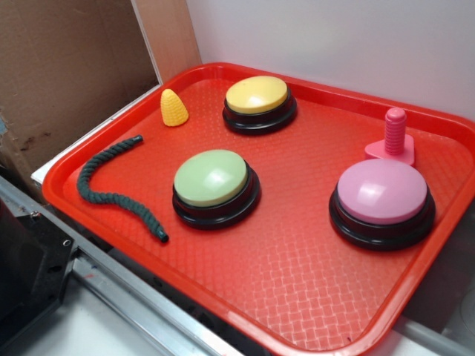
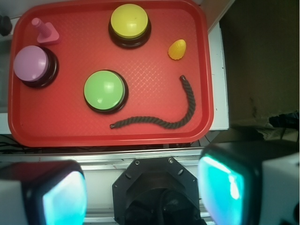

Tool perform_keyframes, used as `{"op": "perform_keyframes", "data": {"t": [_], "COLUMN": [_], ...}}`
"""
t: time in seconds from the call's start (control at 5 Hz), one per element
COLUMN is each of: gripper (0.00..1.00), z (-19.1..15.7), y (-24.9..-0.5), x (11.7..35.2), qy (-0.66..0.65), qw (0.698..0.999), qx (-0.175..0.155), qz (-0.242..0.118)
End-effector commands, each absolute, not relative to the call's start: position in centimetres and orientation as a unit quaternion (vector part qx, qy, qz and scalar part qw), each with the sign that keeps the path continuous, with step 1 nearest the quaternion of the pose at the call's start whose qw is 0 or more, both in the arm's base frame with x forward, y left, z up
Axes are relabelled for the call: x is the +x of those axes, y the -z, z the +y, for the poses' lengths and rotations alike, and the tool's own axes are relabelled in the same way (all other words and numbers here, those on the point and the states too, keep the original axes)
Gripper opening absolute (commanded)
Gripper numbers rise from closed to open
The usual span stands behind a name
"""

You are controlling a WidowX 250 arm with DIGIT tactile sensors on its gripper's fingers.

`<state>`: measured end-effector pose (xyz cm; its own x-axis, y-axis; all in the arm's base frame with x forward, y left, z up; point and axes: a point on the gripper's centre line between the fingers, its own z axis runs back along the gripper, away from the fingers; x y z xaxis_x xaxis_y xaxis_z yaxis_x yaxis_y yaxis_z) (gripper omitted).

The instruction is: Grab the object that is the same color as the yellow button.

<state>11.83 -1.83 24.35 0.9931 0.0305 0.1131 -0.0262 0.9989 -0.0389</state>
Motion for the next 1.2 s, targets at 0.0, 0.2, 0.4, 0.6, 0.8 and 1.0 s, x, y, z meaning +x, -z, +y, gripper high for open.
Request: {"op": "perform_keyframes", "data": {"t": [0.0, 0.2, 0.4, 0.6, 0.8, 1.0], "gripper": [1.00, 1.00, 1.00, 1.00, 1.00, 1.00], "z": [-1.8, -0.9, 0.4, 1.9, 4.1, 5.8], "y": [-24.3, -24.1, -23.9, -23.3, -22.4, -21.2], "x": [11.8, 15.1, 17.7, 21.7, 24.0, 25.2], "qy": [-0.014, -0.019, -0.019, 0.039, 0.163, 0.277], "qw": [0.998, 0.999, 0.999, 0.999, 0.986, 0.960], "qx": [-0.019, -0.001, 0.003, 0.017, 0.009, -0.001], "qz": [-0.057, -0.049, -0.047, -0.023, -0.026, -0.032]}}
